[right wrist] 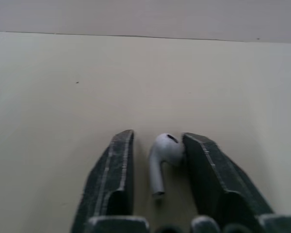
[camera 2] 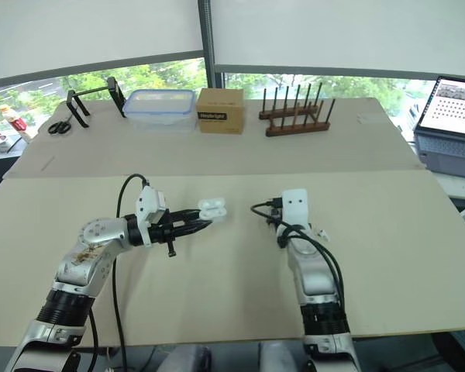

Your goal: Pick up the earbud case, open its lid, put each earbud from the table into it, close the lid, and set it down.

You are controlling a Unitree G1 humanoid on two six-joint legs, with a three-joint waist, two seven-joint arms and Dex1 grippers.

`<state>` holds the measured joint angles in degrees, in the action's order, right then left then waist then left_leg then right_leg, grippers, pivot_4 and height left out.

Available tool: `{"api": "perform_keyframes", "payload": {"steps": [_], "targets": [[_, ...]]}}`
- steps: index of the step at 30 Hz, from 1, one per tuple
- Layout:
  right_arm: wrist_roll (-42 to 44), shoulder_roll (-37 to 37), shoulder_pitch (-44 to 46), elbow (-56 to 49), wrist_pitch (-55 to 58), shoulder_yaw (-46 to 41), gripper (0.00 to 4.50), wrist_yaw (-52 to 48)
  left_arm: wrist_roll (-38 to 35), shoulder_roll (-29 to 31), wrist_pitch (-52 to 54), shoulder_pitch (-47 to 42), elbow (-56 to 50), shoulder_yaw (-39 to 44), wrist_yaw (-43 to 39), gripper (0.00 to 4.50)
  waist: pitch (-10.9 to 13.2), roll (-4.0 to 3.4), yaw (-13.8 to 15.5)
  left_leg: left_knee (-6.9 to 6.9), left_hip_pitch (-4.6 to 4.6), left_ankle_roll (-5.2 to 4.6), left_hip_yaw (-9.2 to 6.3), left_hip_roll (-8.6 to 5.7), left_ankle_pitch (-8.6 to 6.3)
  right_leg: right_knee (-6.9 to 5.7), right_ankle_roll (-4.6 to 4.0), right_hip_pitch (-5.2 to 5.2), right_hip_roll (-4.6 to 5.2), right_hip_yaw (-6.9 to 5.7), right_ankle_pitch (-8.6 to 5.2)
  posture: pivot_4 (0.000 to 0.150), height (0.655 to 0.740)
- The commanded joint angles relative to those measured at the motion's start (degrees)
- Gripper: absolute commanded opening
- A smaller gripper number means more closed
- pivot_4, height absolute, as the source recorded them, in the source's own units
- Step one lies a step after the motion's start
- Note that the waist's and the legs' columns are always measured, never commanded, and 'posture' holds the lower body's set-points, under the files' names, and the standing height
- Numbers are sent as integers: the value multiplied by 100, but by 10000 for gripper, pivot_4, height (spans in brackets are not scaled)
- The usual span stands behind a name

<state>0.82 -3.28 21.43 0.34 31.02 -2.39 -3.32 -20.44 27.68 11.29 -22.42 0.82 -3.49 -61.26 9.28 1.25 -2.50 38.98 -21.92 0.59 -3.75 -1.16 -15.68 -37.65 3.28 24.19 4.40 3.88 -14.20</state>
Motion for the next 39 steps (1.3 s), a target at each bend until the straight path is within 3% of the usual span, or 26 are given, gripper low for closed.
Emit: {"api": "perform_keyframes", "payload": {"steps": [1,7,10,16,20,26,31,39], "targets": [[85,-113,-151,-84,262,59,3394,-173,-66,17,-22,3,-173,56,48,5167,0,0,0,0,0,0,-3,0,0,0,0,0,0,0,0,1500,7400],[659,-1131,-489,-1138,482,555,3367,-1891,-129,48,159,55,-408,72,140,5167,0,0,4,0,-6,-2,-6,-3,-1,3,1,-2,1,-2,0,1500,7400],[958,-2321,-603,-1569,-113,665,3367,-3430,-189,86,314,119,-621,99,180,5167,1,-1,6,0,-8,-2,-3,-2,-1,10,1,1,0,-1,0,1500,7400],[1361,-4338,-831,-1198,-1778,475,3366,-6033,-330,179,554,344,-1037,158,267,5167,2,0,22,0,-6,-5,18,1,-3,54,3,-12,-2,-4,-2,1500,7400],[1541,-5158,-1078,-776,-2831,427,3366,-7346,-410,224,665,462,-1234,179,324,5167,3,3,40,2,-6,-6,44,4,-4,57,3,-16,0,-5,-1,1500,7400],[1655,-5749,-1984,-766,-3722,214,3366,-8226,-542,343,803,594,-1450,183,269,5167,4,3,82,2,-6,-7,47,7,-4,55,3,-14,1,-3,-1,1500,7400],[1646,-5776,-2462,-848,-3724,53,3366,-8095,-613,335,878,611,-1525,139,320,5167,4,3,154,5,-1,-7,47,8,-4,54,3,-18,1,2,-1,1500,7400],[1607,-5756,-2523,-798,-3539,77,3366,-7932,-667,369,955,613,-1582,123,335,5167,4,4,187,6,-2,-6,51,7,-4,53,2,-18,2,2,-1,1500,7400]]}}
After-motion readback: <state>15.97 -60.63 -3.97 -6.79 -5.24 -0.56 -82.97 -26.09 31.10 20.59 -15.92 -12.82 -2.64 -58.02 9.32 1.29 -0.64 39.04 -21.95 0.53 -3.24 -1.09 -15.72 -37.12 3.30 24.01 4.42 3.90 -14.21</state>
